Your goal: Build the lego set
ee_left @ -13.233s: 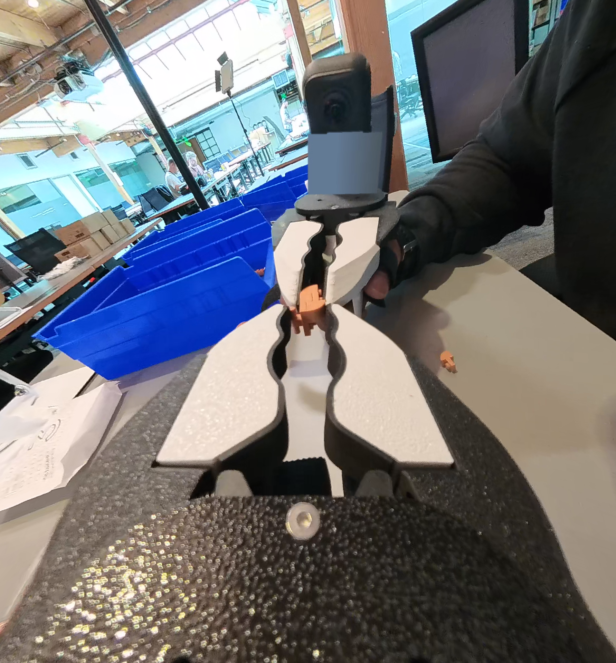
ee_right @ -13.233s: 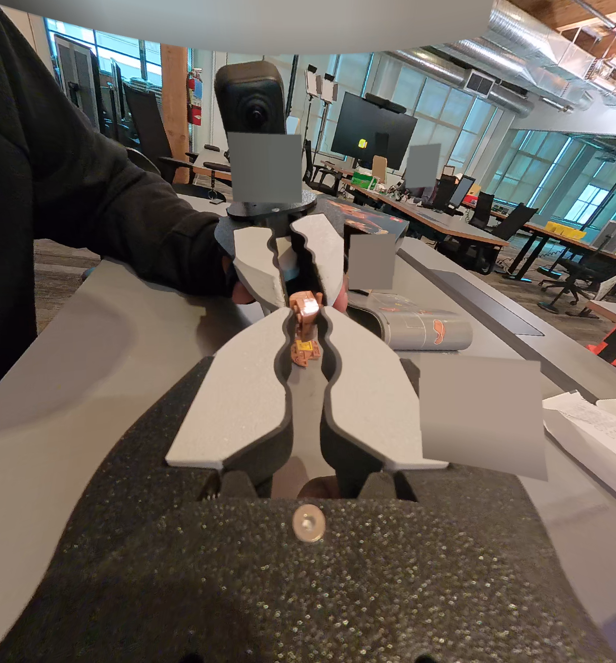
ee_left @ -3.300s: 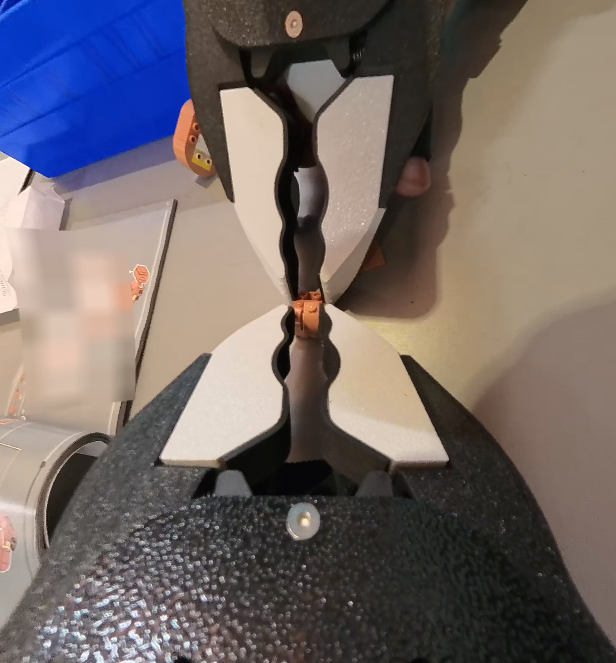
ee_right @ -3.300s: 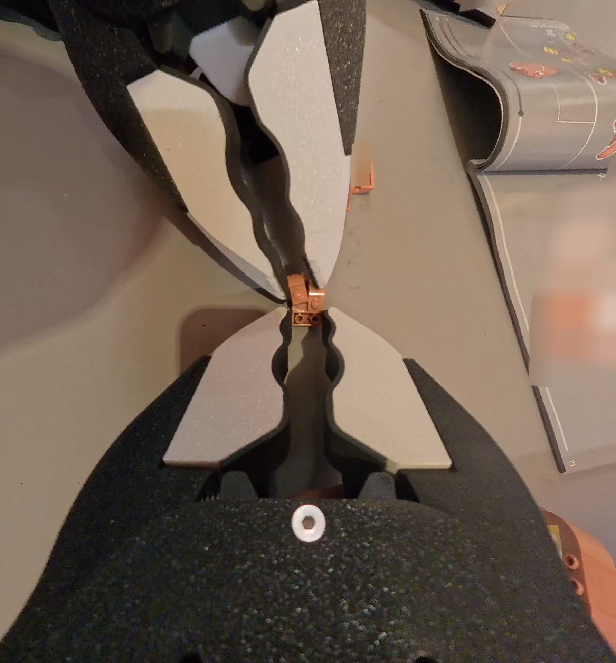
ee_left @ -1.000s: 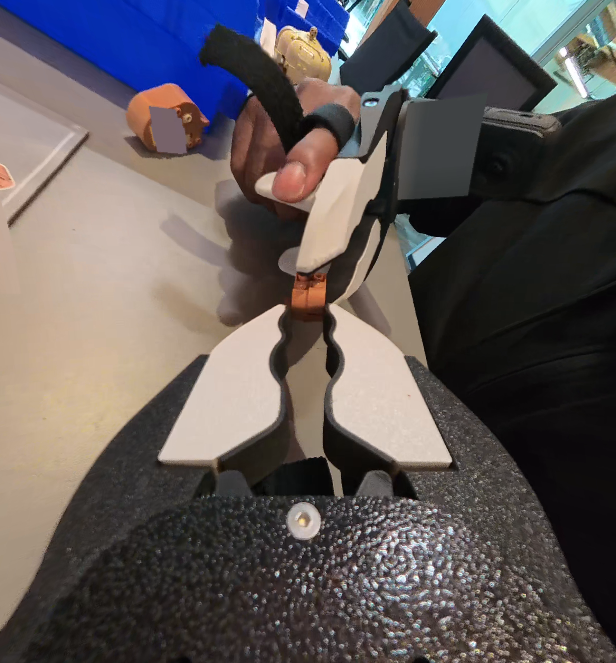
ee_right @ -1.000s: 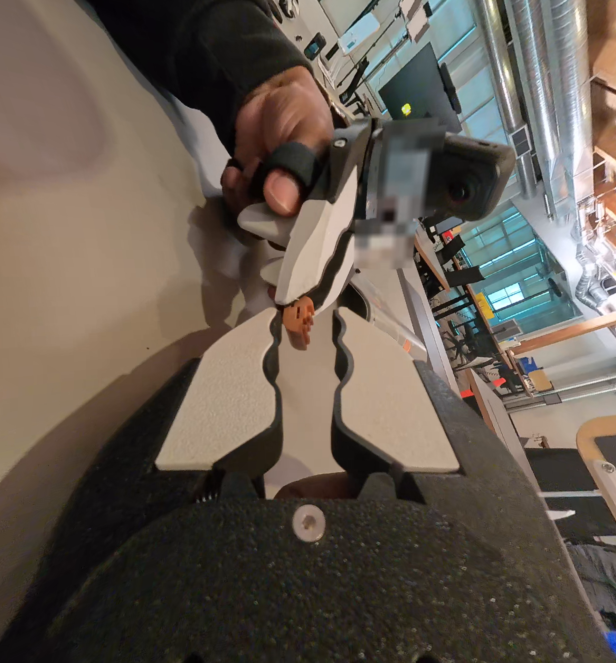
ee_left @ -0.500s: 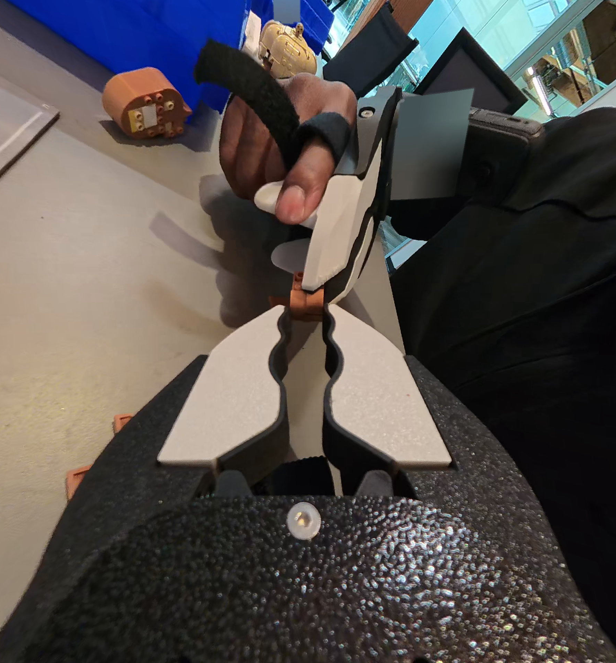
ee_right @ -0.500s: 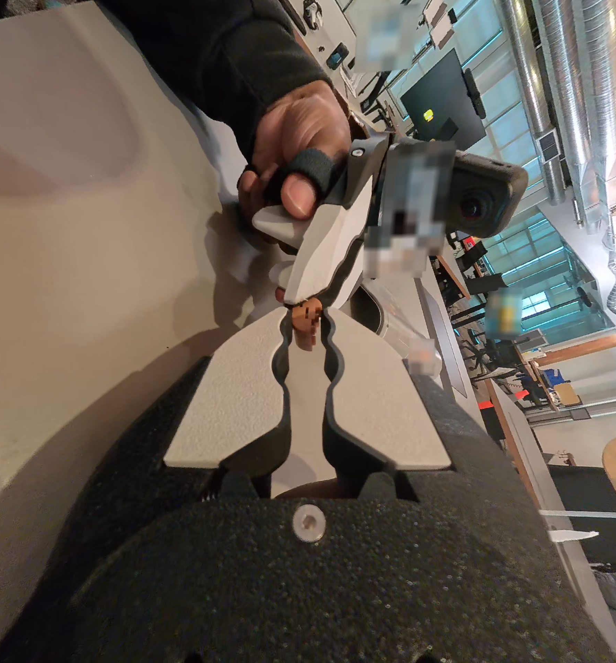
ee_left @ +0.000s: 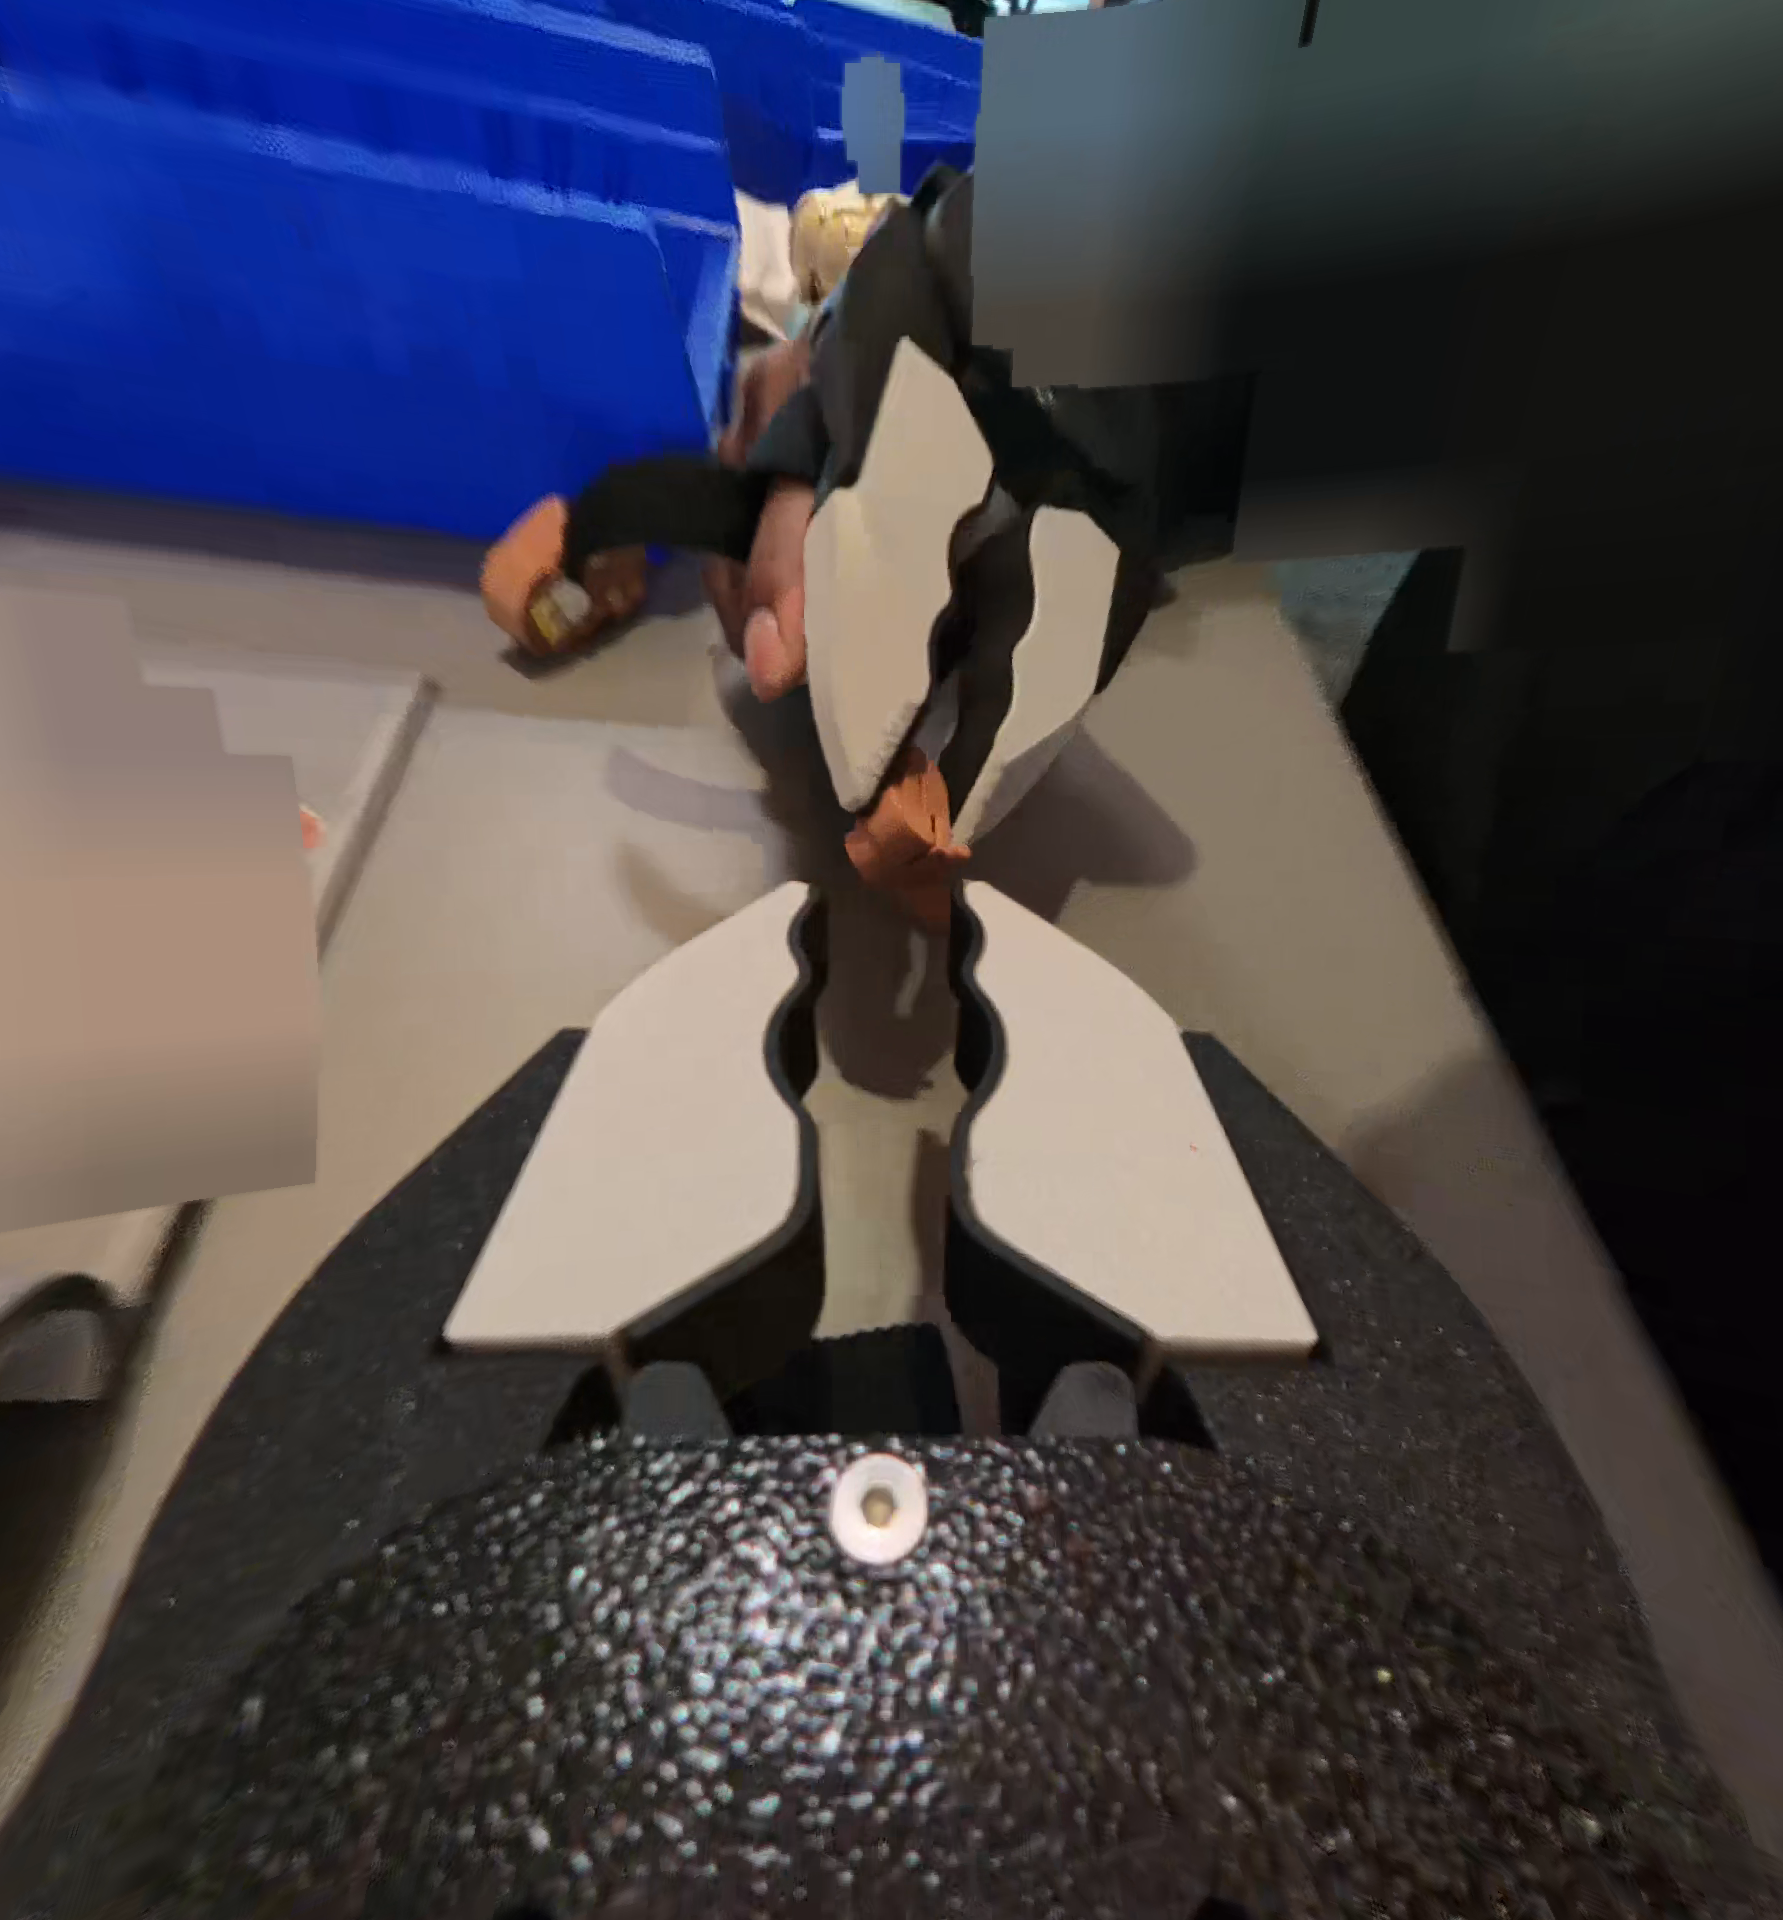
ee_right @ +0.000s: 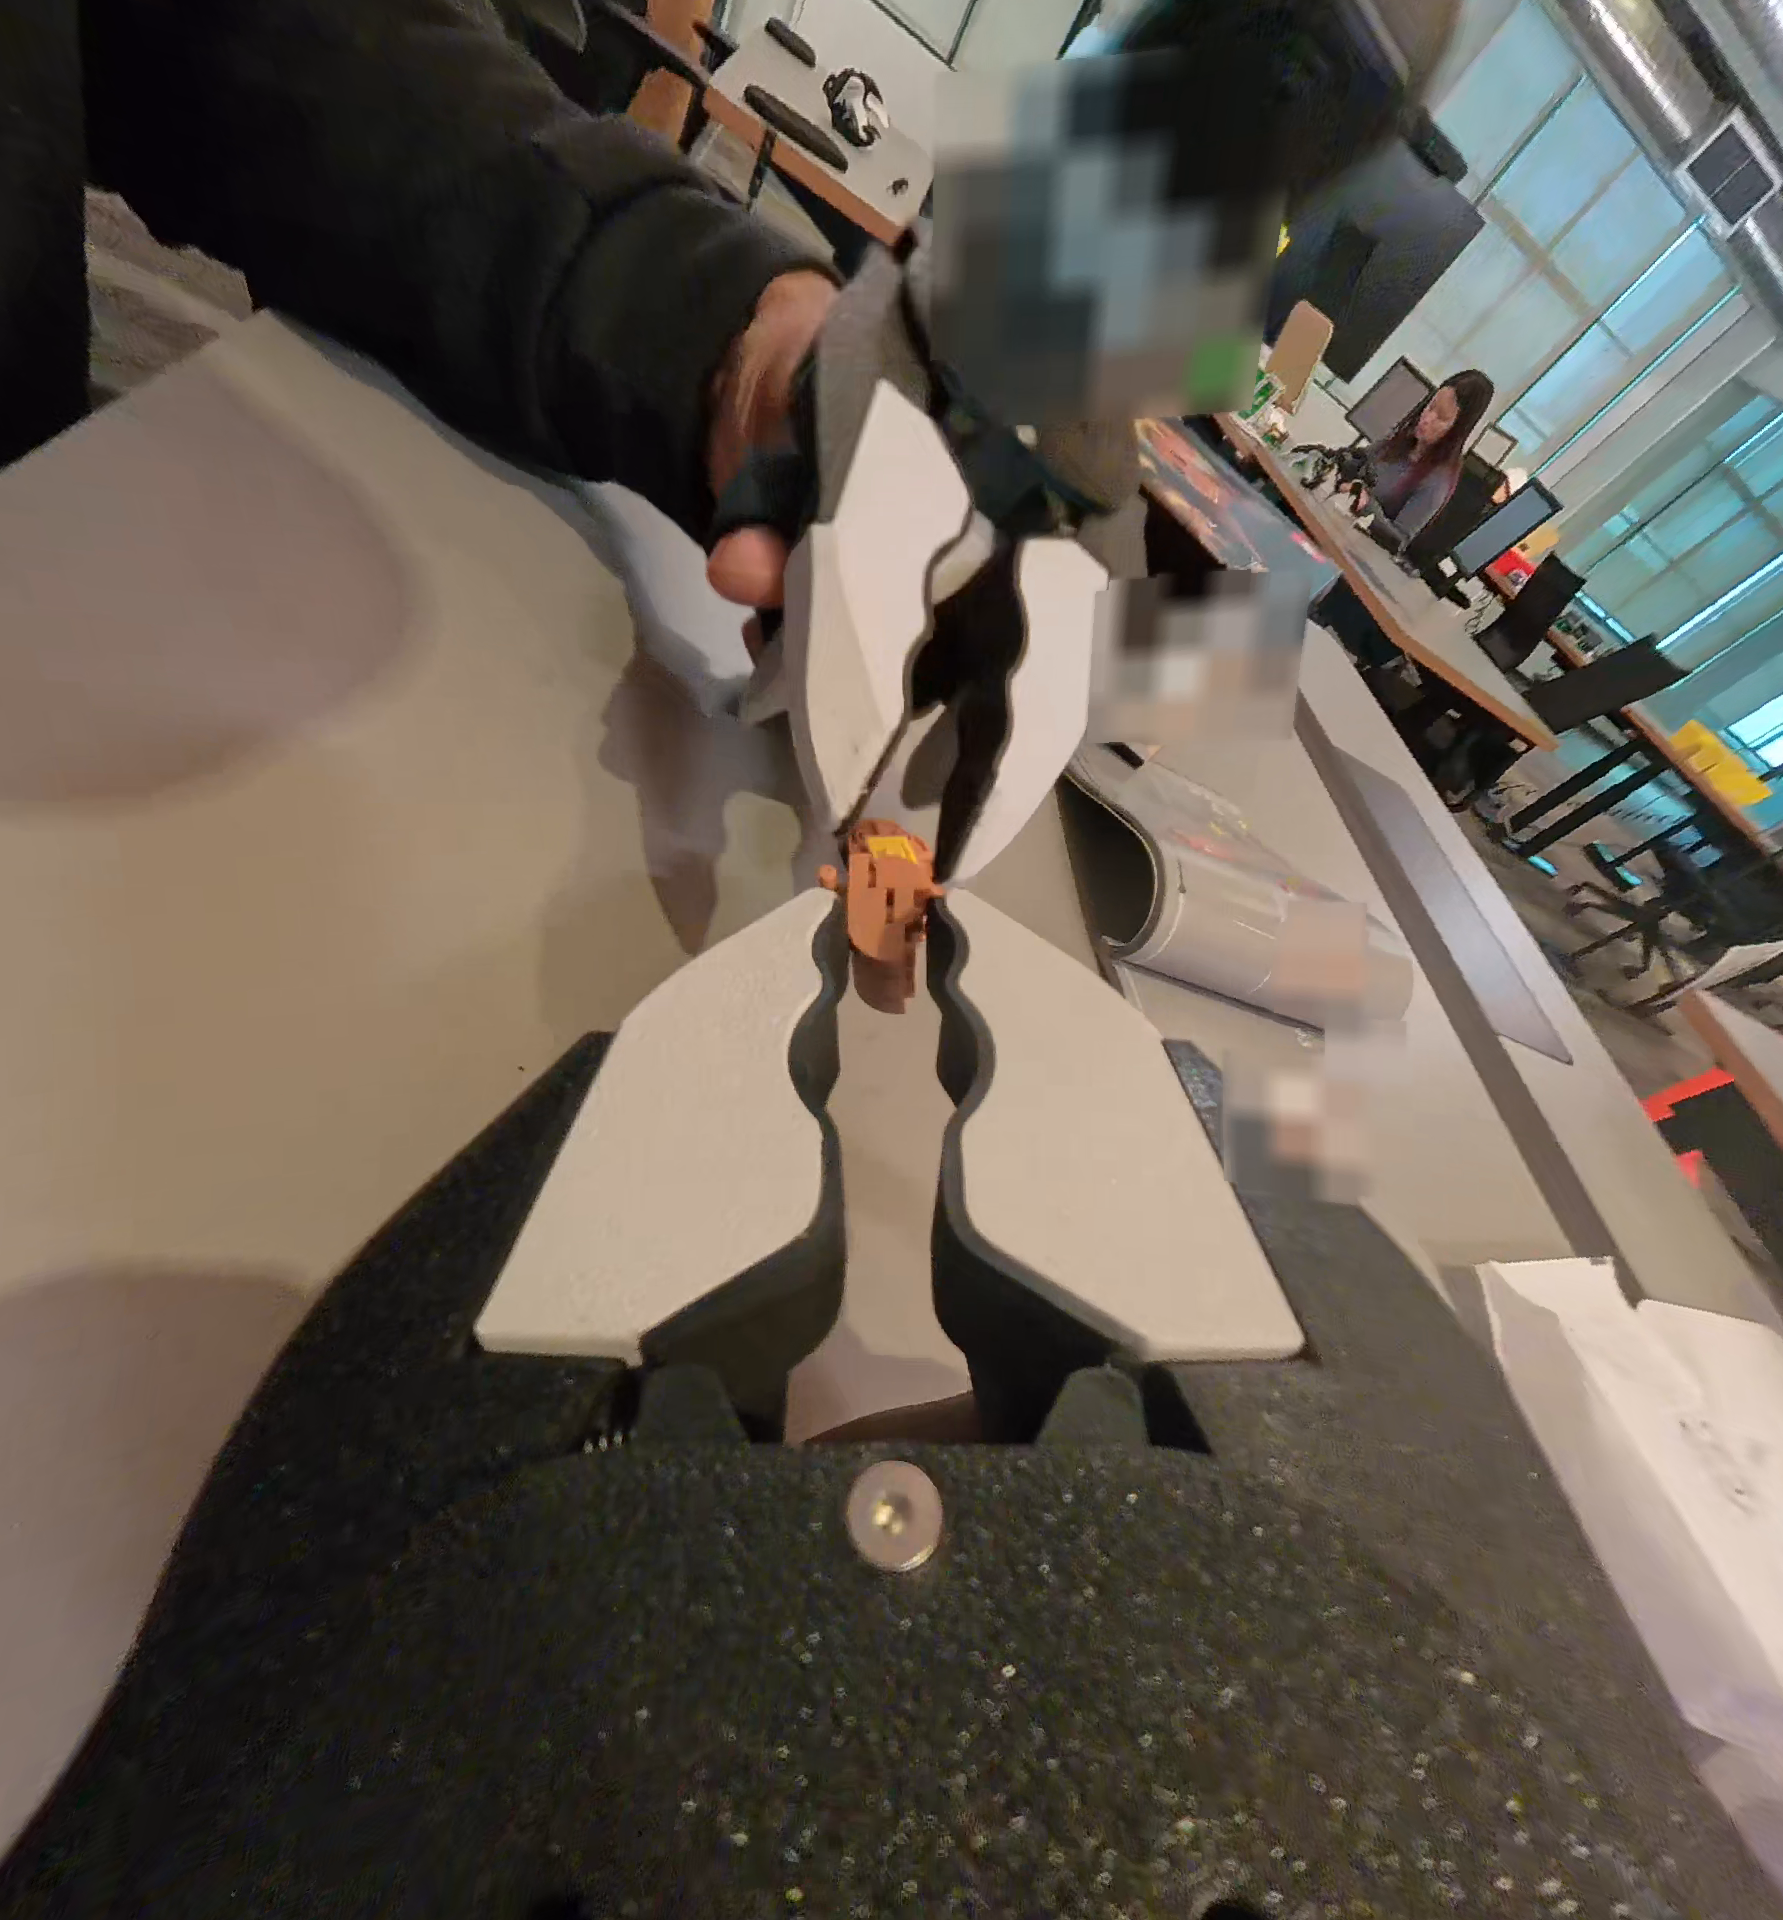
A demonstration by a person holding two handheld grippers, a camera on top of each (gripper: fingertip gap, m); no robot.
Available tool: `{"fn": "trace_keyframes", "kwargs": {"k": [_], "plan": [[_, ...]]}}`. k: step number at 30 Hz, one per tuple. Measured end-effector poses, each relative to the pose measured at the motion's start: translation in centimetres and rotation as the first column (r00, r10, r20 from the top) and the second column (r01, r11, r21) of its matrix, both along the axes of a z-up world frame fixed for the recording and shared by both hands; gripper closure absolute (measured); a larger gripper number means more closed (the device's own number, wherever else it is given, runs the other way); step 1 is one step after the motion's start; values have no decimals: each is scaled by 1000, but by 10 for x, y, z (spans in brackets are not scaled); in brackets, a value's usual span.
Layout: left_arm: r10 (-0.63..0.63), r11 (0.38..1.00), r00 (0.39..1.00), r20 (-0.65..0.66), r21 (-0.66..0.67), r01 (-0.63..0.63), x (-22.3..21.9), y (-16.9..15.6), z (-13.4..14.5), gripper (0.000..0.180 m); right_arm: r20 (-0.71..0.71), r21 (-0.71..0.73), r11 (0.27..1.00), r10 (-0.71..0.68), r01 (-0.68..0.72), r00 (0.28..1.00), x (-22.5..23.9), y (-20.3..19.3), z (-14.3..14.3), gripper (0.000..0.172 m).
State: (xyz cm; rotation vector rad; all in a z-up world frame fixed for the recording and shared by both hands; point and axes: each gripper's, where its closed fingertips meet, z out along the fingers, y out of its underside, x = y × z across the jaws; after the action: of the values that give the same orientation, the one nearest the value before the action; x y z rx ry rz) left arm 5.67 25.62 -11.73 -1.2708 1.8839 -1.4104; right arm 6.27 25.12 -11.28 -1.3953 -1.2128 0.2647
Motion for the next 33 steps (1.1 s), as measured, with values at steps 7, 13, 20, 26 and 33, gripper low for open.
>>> {"fn": "trace_keyframes", "kwargs": {"k": [7,13,20,26,33], "plan": [[-63,953,977,205,302,-2,3,-9,6,160,-55,-59,998,10,-13,998,0,-1,2,158],[-62,928,964,259,372,-40,6,-9,7,170,-99,-106,994,13,-24,995,0,-1,5,158],[-78,906,955,285,421,-51,6,-11,7,167,-98,-149,988,33,-47,995,-3,-4,1,159],[-98,895,955,280,445,-39,5,-14,4,169,-77,-166,985,42,-55,996,-4,-6,-2,160],[-82,903,957,277,427,-46,5,-13,1,170,-50,-134,991,15,-22,999,-3,-4,-4,159]]}}
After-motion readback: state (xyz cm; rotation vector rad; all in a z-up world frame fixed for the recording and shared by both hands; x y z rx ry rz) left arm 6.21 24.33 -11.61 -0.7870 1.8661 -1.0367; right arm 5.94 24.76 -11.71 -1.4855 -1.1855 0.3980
